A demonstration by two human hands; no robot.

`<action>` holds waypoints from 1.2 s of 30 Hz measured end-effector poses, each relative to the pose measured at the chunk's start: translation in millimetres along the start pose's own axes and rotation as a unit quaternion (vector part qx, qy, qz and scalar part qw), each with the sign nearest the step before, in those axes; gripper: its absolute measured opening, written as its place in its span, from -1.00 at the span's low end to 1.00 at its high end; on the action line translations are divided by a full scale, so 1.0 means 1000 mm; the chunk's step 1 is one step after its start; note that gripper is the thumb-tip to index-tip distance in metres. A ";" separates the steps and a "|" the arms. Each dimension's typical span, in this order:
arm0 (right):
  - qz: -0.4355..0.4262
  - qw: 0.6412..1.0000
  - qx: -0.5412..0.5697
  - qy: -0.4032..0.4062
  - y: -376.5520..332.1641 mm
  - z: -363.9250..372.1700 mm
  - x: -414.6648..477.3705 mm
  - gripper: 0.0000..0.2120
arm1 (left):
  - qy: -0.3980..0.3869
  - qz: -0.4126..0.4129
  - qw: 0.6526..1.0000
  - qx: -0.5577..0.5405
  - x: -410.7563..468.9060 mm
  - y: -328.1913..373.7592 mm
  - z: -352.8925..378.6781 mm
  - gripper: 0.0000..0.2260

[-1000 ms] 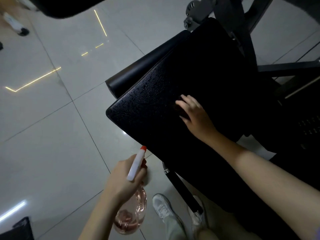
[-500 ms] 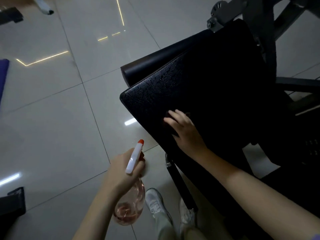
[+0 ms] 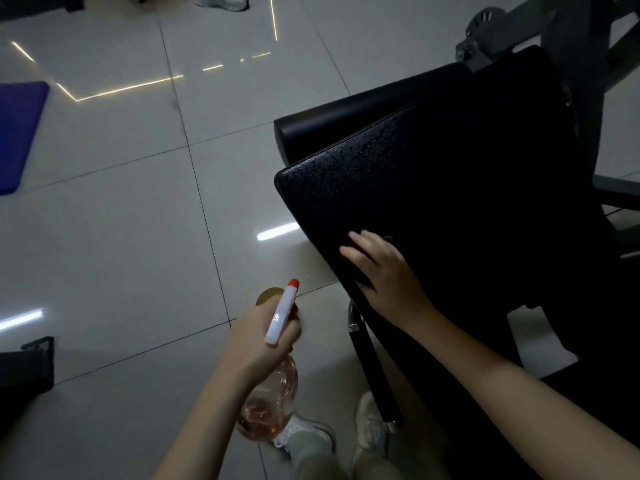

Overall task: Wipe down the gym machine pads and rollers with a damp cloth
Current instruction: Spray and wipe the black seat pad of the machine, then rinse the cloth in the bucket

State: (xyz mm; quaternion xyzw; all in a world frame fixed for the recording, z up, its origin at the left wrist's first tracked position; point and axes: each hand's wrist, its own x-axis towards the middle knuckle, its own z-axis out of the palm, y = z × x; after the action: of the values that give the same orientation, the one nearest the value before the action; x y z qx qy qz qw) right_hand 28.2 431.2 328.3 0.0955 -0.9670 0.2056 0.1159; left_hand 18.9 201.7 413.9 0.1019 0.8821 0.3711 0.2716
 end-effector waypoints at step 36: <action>0.725 0.496 0.476 -0.042 -0.113 0.221 -0.006 -0.53 | 0.051 -0.059 0.993 -0.083 0.077 -0.281 0.034 -0.61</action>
State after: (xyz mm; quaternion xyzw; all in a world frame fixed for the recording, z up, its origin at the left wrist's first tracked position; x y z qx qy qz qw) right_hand 19.2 237.8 173.1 -0.5897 -0.4564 0.6421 -0.1779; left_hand -20.5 53.8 163.7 0.0073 0.8655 0.4309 0.2553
